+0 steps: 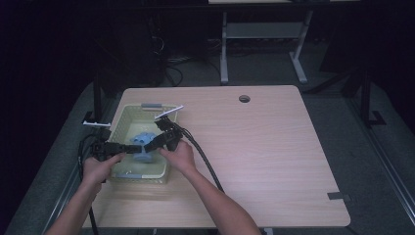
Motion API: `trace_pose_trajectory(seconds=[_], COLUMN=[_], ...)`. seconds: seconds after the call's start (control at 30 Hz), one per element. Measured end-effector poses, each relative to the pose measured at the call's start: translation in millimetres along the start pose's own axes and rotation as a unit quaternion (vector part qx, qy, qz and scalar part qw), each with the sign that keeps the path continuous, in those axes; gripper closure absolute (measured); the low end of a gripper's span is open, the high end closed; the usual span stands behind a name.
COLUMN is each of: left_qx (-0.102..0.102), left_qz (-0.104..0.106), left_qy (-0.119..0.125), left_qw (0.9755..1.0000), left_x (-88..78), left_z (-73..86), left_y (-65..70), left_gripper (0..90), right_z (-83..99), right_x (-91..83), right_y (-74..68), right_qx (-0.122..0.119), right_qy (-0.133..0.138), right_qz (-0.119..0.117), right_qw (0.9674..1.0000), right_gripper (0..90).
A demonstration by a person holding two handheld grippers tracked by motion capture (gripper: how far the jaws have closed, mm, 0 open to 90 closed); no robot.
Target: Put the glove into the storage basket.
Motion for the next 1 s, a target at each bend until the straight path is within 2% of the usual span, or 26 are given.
trace_pose_trajectory(seconds=[0.07,0.17,0.2,0.23,0.27,0.33,0.37,0.4,0.43,0.5,0.57,0.63,0.67,0.7,0.73,0.77,0.8,0.83,0.87,0.93,1.0], left_qx=[0.0,0.008,0.003,0.011,0.011,0.02,0.024,0.024,0.03,0.045,0.048,0.048,0.049,0.049,0.051,0.052,0.052,0.048,0.042,0.041,0.044], left_qz=[-0.007,-0.026,-0.03,-0.047,-0.047,-0.063,-0.079,-0.079,-0.086,-0.109,-0.129,-0.14,-0.152,-0.152,-0.164,-0.171,-0.176,-0.18,-0.181,-0.19,-0.193], left_qy=[-0.003,-0.01,-0.01,-0.018,-0.018,-0.025,-0.028,-0.028,-0.033,-0.046,-0.056,-0.061,-0.064,-0.064,-0.071,-0.073,-0.072,-0.072,-0.072,-0.07,-0.063], left_qw=[1.0,0.9996,0.9995,0.9987,0.9987,0.9975,0.9962,0.9962,0.9953,0.9919,0.9889,0.9871,0.9851,0.9851,0.9826,0.9811,0.9803,0.9797,0.9799,0.9784,0.9783], left_x=[0.4,1.0,1.4,2.5,2.5,4.8,7.9,7.9,9.7,12.5,15.0,17.3,18.4,18.4,19.5,19.7,19.5,19.3,19.6,17.4,13.8], left_z=[0.0,-0.5,-0.3,-0.5,-0.5,-1.3,-2.0,-2.0,-2.2,-2.3,-1.6,-1.4,-1.1,-1.1,-0.3,-0.3,-0.4,-0.5,-0.5,-1.5,-3.4], left_y=[-0.3,-0.6,0.2,-0.9,-0.9,-0.5,1.7,1.7,1.6,0.3,-0.3,-1.3,-2.3,-2.3,-3.3,-3.9,-4.2,-4.5,-4.4,-5.5,-6.0], left_gripper=[72.9,72.9,72.9,72.9,72.9,72.9,72.9,72.9,72.9,72.9,72.9,72.9,72.9,72.6,72.6,71.1,71.1,67.4,67.4,62.2,60.0], right_z=[0.4,0.1,0.1,0.7,0.7,0.8,0.9,0.9,1.1,1.5,1.2,0.9,1.0,1.0,1.2,1.4,1.4,1.9,1.9,2.5,3.5], right_x=[0.9,1.9,1.7,0.5,0.5,-2.0,-3.8,-3.8,-4.9,-6.5,-10.1,-12.3,-13.0,-13.0,-13.9,-15.8,-15.8,-18.0,-18.0,-19.6,-22.7], right_y=[0.5,0.7,0.7,0.8,0.8,2.5,3.0,3.0,3.1,3.6,1.4,0.5,0.0,0.0,-0.5,-1.1,-1.1,-2.2,-2.2,-2.9,-4.4], right_qx=[-0.003,-0.008,-0.01,-0.01,-0.01,-0.013,-0.012,-0.012,-0.013,-0.018,-0.019,-0.022,-0.023,-0.023,-0.023,-0.027,-0.027,-0.029,-0.029,-0.032,-0.035], right_qy=[-0.005,-0.007,-0.008,-0.011,-0.011,-0.012,-0.012,-0.012,-0.013,-0.013,-0.01,-0.007,-0.007,-0.007,-0.007,-0.004,-0.004,-0.003,-0.003,-0.002,-0.001], right_qz=[0.002,0.018,0.026,0.036,0.036,0.046,0.049,0.049,0.052,0.058,0.057,0.056,0.055,0.055,0.054,0.054,0.054,0.054,0.054,0.057,0.056], right_qw=[1.0,0.9998,0.9996,0.9992,0.9992,0.9988,0.9987,0.9987,0.9985,0.9981,0.9981,0.9981,0.9982,0.9982,0.9982,0.9982,0.9982,0.9981,0.9981,0.9979,0.9978], right_gripper=[69.9,68.4,67.8,67.2,67.2,67.1,66.7,66.7,66.7,66.1,66.2,66.2,66.1,66.1,66.1,65.8,65.8,65.3,65.3,64.9,64.0])
Point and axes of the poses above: each handheld gripper's, and its own axes: x roughly forward along the jaws, z roughly out of its underside, y roughly to its right, the point moved 7 cm from there along x, roughly forward along the jaws, and after that the axes turned 4 degrees about -y, right-handed, at the moved point
